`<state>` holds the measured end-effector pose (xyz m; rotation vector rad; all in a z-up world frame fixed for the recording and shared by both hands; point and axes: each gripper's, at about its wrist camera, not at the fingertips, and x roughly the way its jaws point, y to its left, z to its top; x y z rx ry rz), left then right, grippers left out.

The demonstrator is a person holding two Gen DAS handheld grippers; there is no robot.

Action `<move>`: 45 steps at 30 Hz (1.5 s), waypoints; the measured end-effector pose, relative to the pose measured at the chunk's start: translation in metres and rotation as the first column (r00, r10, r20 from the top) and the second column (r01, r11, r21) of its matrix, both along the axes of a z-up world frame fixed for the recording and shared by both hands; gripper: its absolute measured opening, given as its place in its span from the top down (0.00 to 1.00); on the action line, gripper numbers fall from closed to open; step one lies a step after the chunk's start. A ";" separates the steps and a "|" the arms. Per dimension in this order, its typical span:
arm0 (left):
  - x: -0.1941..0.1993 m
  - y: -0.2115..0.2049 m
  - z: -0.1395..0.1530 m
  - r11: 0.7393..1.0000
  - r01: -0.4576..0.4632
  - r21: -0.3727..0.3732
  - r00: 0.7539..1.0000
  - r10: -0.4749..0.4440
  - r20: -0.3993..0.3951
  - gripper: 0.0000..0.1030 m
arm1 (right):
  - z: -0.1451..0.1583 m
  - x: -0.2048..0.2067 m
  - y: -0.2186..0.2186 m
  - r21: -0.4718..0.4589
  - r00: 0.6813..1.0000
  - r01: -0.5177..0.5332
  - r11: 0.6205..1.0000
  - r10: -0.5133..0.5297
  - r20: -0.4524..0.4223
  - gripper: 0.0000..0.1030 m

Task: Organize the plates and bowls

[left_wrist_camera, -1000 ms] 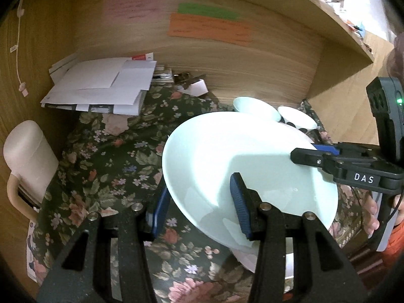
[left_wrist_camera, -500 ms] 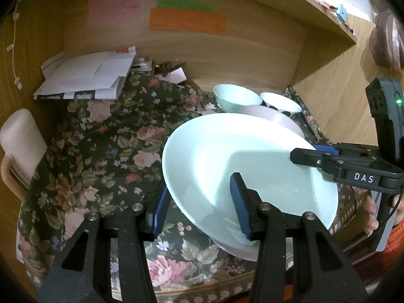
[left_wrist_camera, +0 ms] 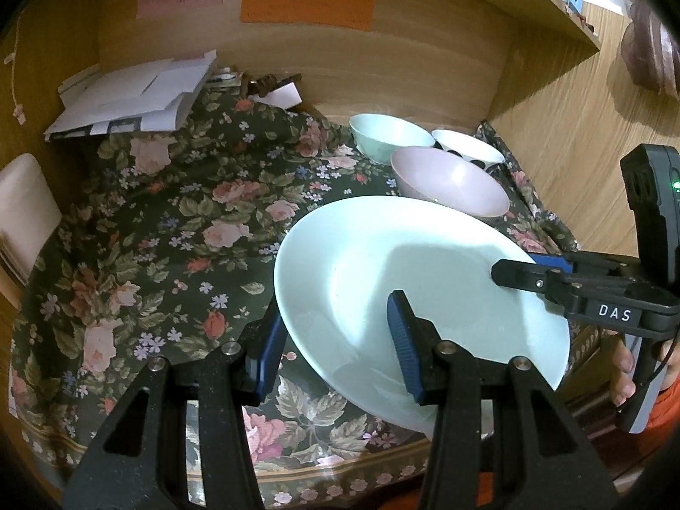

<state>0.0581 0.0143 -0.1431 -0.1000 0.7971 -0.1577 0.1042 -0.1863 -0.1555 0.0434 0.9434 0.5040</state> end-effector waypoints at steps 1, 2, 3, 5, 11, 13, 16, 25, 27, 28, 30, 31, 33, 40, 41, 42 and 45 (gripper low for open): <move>0.001 -0.001 -0.002 1.000 0.002 0.001 1.000 -0.002 -0.004 0.55 | -0.002 0.000 0.000 0.001 1.000 0.002 1.000 -0.002 -0.005 0.70; 0.002 -0.001 -0.004 1.000 0.003 0.003 1.000 -0.003 -0.007 0.55 | -0.004 0.001 -0.001 0.000 1.000 0.004 1.000 -0.004 -0.009 0.70; 0.003 -0.002 -0.005 1.000 0.004 0.003 1.000 -0.004 -0.011 0.55 | -0.005 0.001 -0.001 -0.002 1.000 0.007 1.000 -0.007 -0.011 0.70; 0.005 -0.002 -0.009 1.000 0.005 0.001 1.000 -0.005 -0.022 0.55 | -0.007 0.002 -0.001 -0.007 1.000 0.011 1.000 -0.011 -0.011 0.70; 0.013 -0.004 -0.017 1.000 0.011 -0.001 0.999 -0.011 -0.047 0.55 | -0.012 0.005 -0.004 -0.012 1.000 0.020 1.000 -0.020 -0.024 0.70; 0.015 -0.005 -0.019 1.000 0.015 0.001 0.999 -0.015 -0.051 0.55 | -0.014 0.007 -0.005 -0.014 0.999 0.022 1.000 -0.022 -0.029 0.70; 0.018 -0.005 -0.022 1.000 0.017 0.000 0.998 -0.017 -0.063 0.55 | -0.016 0.009 -0.005 -0.013 0.999 0.022 1.000 -0.023 -0.039 0.70; 0.028 -0.003 -0.031 1.000 0.014 0.003 0.995 -0.014 -0.099 0.55 | -0.023 0.011 -0.003 -0.015 0.998 0.021 1.000 -0.021 -0.059 0.70; 0.031 -0.003 -0.033 1.000 0.010 0.003 0.993 -0.010 -0.114 0.55 | -0.023 0.012 -0.002 -0.021 0.998 0.019 1.000 -0.020 -0.058 0.70; 0.033 -0.003 -0.034 1.000 0.010 0.002 0.993 -0.010 -0.120 0.54 | -0.023 0.012 -0.002 -0.021 0.998 0.018 1.000 -0.019 -0.058 0.70; 0.035 -0.002 -0.036 1.000 0.008 -0.002 0.991 -0.009 -0.131 0.54 | -0.023 0.012 -0.002 -0.019 0.998 0.015 1.000 -0.017 -0.062 0.70; 0.036 -0.002 -0.037 1.000 0.009 -0.004 0.991 -0.009 -0.135 0.54 | -0.023 0.013 -0.002 -0.017 0.998 0.014 1.000 -0.015 -0.064 0.70; 0.038 -0.002 -0.039 1.000 0.008 -0.007 0.989 -0.009 -0.145 0.55 | -0.022 0.013 -0.003 -0.014 0.998 0.013 1.000 -0.014 -0.067 0.69; 0.040 -0.007 -0.039 1.000 0.025 0.015 0.990 -0.023 -0.139 0.55 | -0.018 0.010 -0.011 -0.011 0.998 0.022 1.000 -0.023 -0.062 0.69; 0.040 -0.008 -0.039 0.999 0.027 0.021 0.990 -0.024 -0.138 0.55 | -0.017 0.009 -0.013 -0.005 0.998 0.025 1.000 -0.025 -0.064 0.69; 0.040 -0.008 -0.039 0.999 0.027 0.024 0.990 -0.023 -0.140 0.55 | -0.017 0.009 -0.014 -0.002 0.997 0.027 1.000 -0.027 -0.068 0.70; 0.041 -0.007 -0.039 0.999 0.032 0.026 0.989 -0.028 -0.142 0.55 | -0.015 0.008 -0.016 0.009 0.997 0.023 1.000 -0.023 -0.078 0.70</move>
